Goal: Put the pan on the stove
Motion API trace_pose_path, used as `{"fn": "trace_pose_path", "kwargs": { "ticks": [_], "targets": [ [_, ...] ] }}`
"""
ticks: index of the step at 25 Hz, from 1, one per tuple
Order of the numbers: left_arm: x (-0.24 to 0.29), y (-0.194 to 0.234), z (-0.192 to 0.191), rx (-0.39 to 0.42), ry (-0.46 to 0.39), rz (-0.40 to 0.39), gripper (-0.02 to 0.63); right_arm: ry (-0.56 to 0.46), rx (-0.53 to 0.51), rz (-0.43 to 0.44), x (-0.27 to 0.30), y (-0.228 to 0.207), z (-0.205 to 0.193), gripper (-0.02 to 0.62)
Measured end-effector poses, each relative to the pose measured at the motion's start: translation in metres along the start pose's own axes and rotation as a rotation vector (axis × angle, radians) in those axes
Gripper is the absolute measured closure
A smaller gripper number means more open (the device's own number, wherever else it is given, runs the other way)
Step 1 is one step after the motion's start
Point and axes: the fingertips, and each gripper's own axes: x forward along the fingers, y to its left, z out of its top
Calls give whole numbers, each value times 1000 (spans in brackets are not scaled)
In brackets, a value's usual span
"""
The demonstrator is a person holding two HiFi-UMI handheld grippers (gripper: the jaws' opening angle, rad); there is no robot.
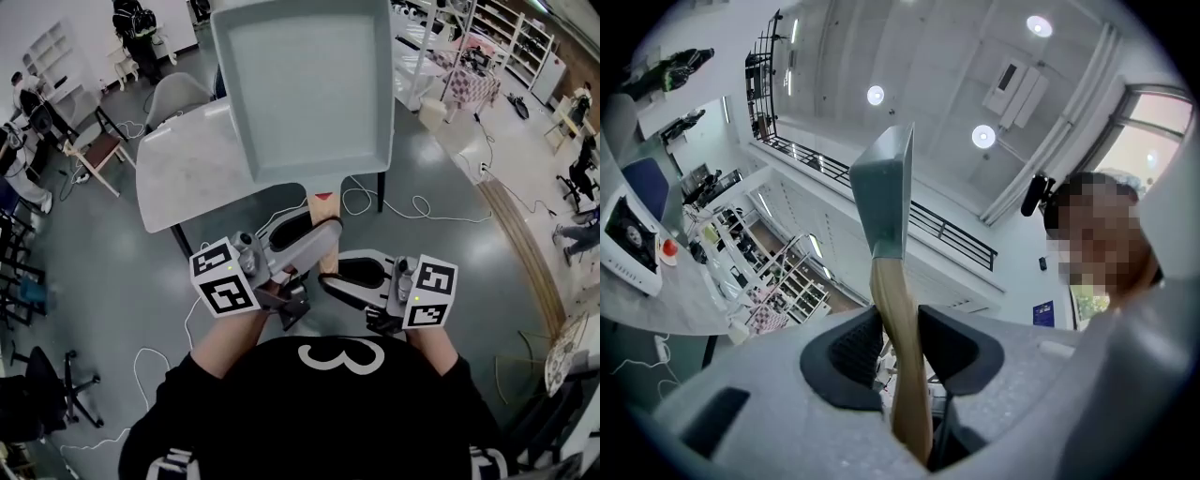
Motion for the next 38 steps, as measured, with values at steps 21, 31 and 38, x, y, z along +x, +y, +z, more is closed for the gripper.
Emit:
{"fn": "trace_pose_path", "kwargs": {
  "ticks": [21,31,38],
  "targets": [
    [43,106,15,-60,-12,57,479,7,70,19,-7,-107,21,511],
    [60,197,50,-97,-19,106,479,35,113,34,18,-194,45,511],
    [48,229,54,-91,-40,143,477,27,153,76,33,-221,36,511]
  ]
}}
